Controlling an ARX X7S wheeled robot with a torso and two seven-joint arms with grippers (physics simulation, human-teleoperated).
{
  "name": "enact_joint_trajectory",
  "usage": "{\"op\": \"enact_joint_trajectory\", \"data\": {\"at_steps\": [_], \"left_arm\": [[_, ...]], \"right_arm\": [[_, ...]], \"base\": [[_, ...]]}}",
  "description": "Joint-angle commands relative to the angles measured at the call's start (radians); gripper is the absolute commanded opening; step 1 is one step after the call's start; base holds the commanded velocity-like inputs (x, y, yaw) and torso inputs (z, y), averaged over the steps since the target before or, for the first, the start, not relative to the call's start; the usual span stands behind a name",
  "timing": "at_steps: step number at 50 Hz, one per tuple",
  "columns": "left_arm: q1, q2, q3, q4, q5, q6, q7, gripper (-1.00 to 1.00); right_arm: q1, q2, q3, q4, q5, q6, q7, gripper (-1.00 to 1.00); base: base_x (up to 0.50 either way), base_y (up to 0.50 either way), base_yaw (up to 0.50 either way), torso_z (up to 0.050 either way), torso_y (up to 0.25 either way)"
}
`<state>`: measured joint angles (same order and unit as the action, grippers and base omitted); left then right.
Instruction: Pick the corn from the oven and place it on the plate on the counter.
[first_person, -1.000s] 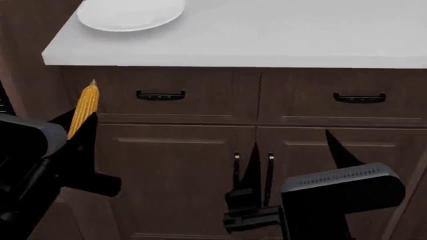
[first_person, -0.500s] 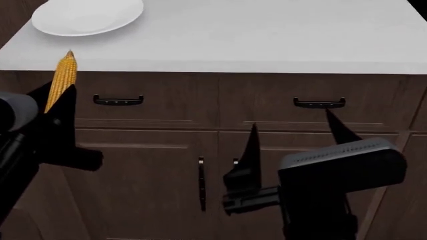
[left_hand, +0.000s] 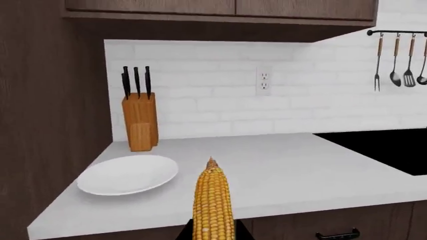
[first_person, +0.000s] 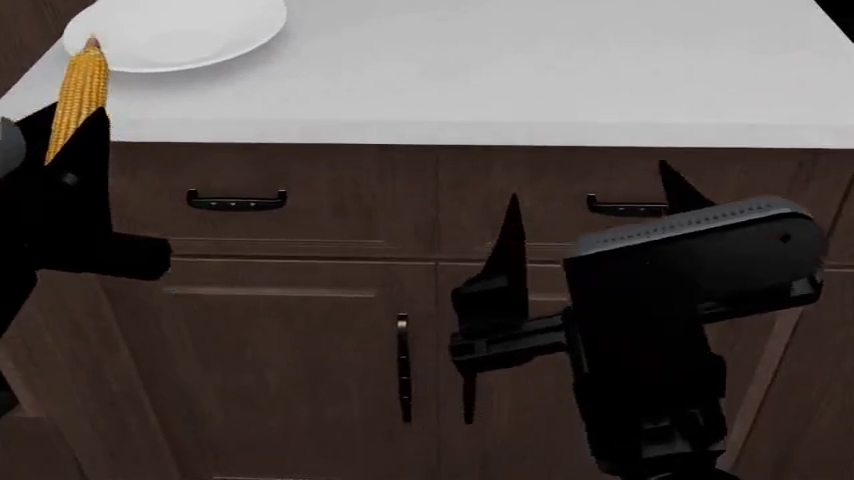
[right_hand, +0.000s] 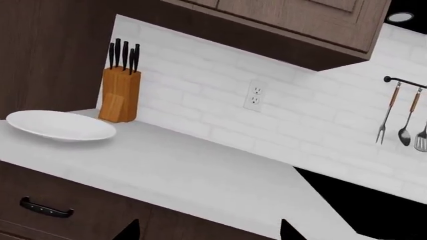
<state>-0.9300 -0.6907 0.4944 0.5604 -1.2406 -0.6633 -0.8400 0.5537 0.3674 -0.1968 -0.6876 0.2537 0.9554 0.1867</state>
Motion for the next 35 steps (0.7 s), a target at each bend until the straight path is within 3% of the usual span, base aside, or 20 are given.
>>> {"op": "enact_joint_trajectory", "data": {"at_steps": [1,28,35], "left_arm": [[-0.098,-0.005,-0.025,-0.017,-0.052,-0.036,-0.033,-1.00],[-0.101,-0.016,-0.031,-0.002,-0.059,-0.035,-0.042,-1.00],[-0.103,-0.019,-0.032,0.002,-0.061,-0.036,-0.045,-1.00]], "right_arm": [[0.137,-0.002,-0.010,0.019,0.026,0.092,-0.021,1.00],[0.156,-0.003,-0.015,0.022,0.038,0.092,-0.020,1.00],[0.156,-0.001,-0.019,0.023,0.037,0.088,-0.019,1.00]], "base": [[0.00,0.00,0.00,0.000,0.000],[0.00,0.00,0.00,0.000,0.000],[0.48,0.00,0.00,0.000,0.000]]}}
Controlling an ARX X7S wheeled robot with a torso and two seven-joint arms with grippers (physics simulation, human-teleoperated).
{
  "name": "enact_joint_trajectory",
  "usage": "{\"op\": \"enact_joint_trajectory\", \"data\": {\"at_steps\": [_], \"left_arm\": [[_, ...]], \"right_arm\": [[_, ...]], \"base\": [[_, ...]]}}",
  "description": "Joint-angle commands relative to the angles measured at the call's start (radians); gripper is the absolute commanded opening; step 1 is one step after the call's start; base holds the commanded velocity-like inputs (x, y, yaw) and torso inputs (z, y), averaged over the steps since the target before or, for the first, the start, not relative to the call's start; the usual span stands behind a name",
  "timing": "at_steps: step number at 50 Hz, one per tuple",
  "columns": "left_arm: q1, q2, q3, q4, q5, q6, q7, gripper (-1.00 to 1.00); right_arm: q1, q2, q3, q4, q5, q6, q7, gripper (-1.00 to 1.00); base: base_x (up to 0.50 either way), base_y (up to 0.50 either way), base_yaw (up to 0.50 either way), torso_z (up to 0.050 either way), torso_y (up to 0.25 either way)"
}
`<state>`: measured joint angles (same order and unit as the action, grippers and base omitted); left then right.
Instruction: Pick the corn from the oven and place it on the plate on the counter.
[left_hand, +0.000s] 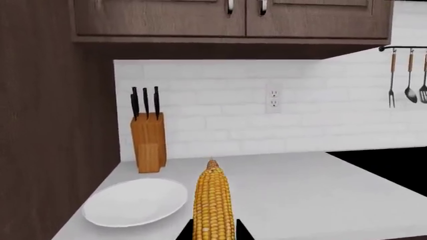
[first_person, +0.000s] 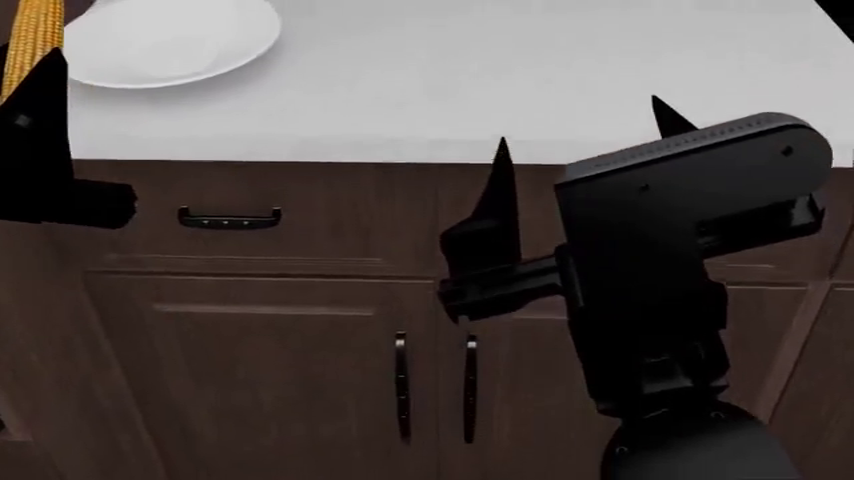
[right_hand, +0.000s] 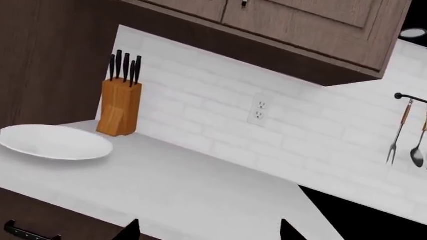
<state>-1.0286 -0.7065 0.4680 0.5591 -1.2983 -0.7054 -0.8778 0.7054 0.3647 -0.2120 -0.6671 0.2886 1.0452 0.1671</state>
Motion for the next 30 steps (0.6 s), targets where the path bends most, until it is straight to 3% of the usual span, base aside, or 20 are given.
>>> {"op": "enact_joint_trajectory", "data": {"at_steps": [1,30], "left_arm": [[-0.005,-0.003,-0.004,0.002,-0.003,0.006,-0.006,-1.00],[-0.016,-0.005,-0.004,-0.004,-0.010,0.002,-0.011,-1.00]], "right_arm": [[0.005,0.002,-0.005,0.002,0.002,-0.002,0.001,1.00],[0.015,0.009,-0.022,0.005,0.005,-0.005,0.005,1.00]], "base": [[0.50,0.00,0.00,0.000,0.000],[0.50,0.02,0.00,0.000,0.001]]}}
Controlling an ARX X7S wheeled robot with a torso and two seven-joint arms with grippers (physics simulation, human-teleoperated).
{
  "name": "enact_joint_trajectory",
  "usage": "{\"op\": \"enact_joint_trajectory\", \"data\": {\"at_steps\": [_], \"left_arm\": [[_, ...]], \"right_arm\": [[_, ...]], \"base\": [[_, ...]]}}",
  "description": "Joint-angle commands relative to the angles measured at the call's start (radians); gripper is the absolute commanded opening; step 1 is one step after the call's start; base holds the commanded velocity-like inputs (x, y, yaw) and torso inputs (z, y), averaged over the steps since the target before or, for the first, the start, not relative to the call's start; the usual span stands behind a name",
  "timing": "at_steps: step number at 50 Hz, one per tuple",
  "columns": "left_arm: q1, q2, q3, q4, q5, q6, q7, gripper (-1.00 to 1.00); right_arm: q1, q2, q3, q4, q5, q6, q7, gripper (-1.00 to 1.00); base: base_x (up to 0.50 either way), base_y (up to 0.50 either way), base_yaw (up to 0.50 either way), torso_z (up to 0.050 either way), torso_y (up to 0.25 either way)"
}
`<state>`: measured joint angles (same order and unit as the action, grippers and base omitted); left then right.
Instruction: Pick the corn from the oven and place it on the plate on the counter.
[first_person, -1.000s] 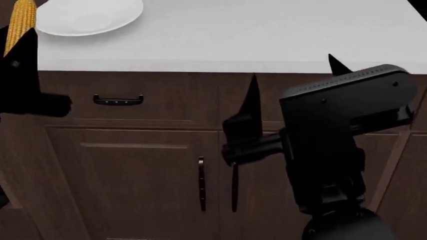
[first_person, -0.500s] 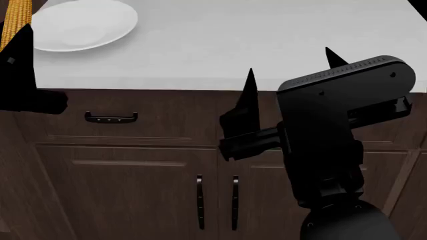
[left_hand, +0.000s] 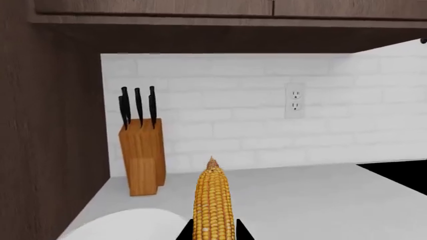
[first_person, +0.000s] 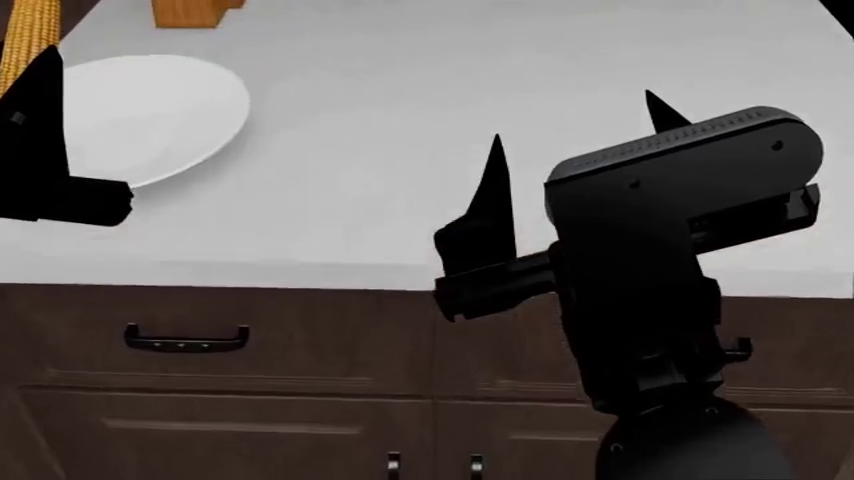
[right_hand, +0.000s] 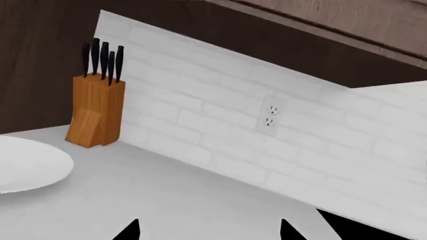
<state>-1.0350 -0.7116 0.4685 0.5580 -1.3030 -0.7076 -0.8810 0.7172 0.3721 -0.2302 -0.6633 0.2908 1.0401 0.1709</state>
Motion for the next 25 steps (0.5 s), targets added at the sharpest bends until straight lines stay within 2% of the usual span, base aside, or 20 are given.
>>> {"op": "enact_joint_trajectory", "data": {"at_steps": [1,10,25], "left_arm": [[-0.009,0.000,-0.004,-0.002,-0.005,0.004,-0.009,-1.00],[-0.009,-0.002,-0.006,-0.003,-0.008,0.005,-0.009,-1.00],[-0.009,-0.001,0.000,-0.004,-0.004,0.004,-0.008,-1.00]], "right_arm": [[0.005,0.003,-0.006,0.001,0.002,0.002,0.002,1.00],[0.007,0.005,-0.010,-0.002,0.003,0.007,0.005,1.00],[0.003,0.005,-0.002,-0.006,0.013,0.004,0.006,1.00]], "base": [[0.50,0.13,0.00,0.000,0.000],[0.47,0.20,0.00,0.000,0.001],[0.34,0.14,0.00,0.000,0.001]]}}
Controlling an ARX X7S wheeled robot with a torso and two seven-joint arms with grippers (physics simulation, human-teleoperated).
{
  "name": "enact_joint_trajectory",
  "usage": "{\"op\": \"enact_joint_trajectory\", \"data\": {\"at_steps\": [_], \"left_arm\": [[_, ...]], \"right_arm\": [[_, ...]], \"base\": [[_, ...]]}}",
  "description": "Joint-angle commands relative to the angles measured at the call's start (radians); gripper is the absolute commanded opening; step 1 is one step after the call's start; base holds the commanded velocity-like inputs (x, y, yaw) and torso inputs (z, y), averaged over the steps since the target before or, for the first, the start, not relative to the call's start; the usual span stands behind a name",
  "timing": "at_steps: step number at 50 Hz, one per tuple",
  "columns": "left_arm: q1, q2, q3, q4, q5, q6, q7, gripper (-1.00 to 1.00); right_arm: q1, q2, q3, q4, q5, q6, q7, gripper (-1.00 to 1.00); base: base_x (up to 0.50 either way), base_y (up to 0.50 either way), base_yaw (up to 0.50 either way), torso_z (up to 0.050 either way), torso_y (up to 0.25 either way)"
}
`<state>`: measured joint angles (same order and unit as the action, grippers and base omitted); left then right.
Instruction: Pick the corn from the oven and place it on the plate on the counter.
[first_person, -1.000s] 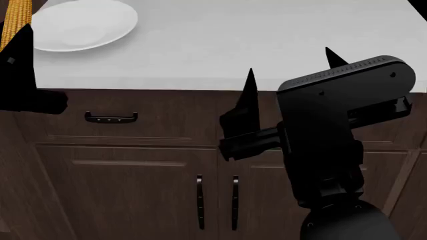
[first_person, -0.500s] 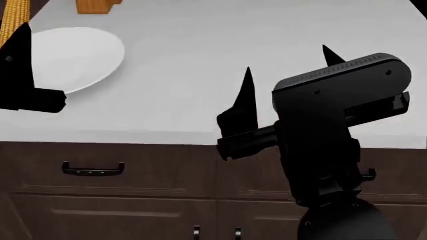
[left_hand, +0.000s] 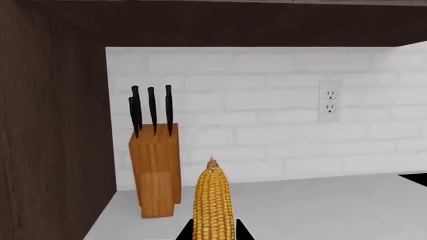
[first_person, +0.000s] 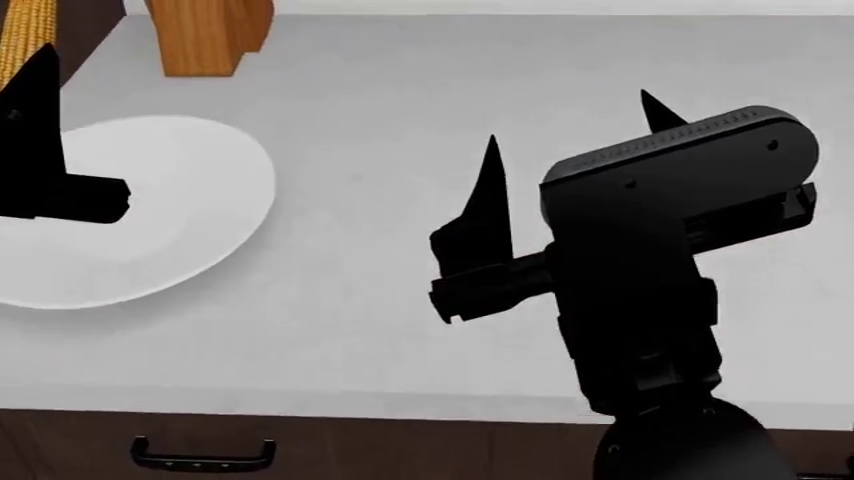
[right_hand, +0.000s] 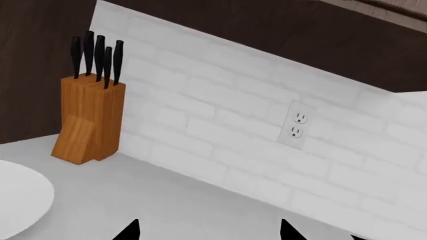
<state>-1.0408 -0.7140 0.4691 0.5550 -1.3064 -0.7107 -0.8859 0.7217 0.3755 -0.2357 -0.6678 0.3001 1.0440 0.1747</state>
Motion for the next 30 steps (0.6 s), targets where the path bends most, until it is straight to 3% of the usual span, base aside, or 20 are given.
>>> {"op": "enact_joint_trajectory", "data": {"at_steps": [1,21,22,23,25,30], "left_arm": [[-0.003,0.001,0.000,-0.002,0.001,0.007,-0.003,-1.00],[-0.005,-0.002,0.005,-0.005,-0.003,-0.002,-0.009,-1.00],[0.104,0.567,-0.564,0.142,0.929,-0.435,0.548,-1.00],[0.094,0.569,-0.574,0.221,0.779,-0.585,0.628,-1.00],[0.092,0.570,-0.576,0.226,0.764,-0.811,0.624,-1.00],[0.088,0.565,-0.578,0.224,0.749,-0.820,0.618,-1.00]], "right_arm": [[-0.003,0.001,0.007,-0.003,0.005,-0.002,0.003,1.00],[-0.009,-0.002,0.013,-0.004,0.015,-0.010,0.001,1.00],[-0.051,-0.209,0.089,-0.020,-0.430,0.023,-0.366,1.00],[-0.052,-0.209,0.089,-0.018,-0.429,0.021,-0.366,1.00],[-0.051,-0.208,0.088,-0.020,-0.428,0.024,-0.366,1.00],[-0.051,-0.207,0.087,-0.020,-0.426,0.024,-0.363,1.00]], "base": [[0.03,0.00,0.00,0.000,0.000],[0.00,0.00,0.00,0.000,0.001],[0.00,0.00,0.00,0.000,0.000],[0.00,0.00,0.00,0.000,0.000],[0.00,0.00,0.00,0.000,0.000],[0.00,0.00,0.00,0.000,0.000]]}}
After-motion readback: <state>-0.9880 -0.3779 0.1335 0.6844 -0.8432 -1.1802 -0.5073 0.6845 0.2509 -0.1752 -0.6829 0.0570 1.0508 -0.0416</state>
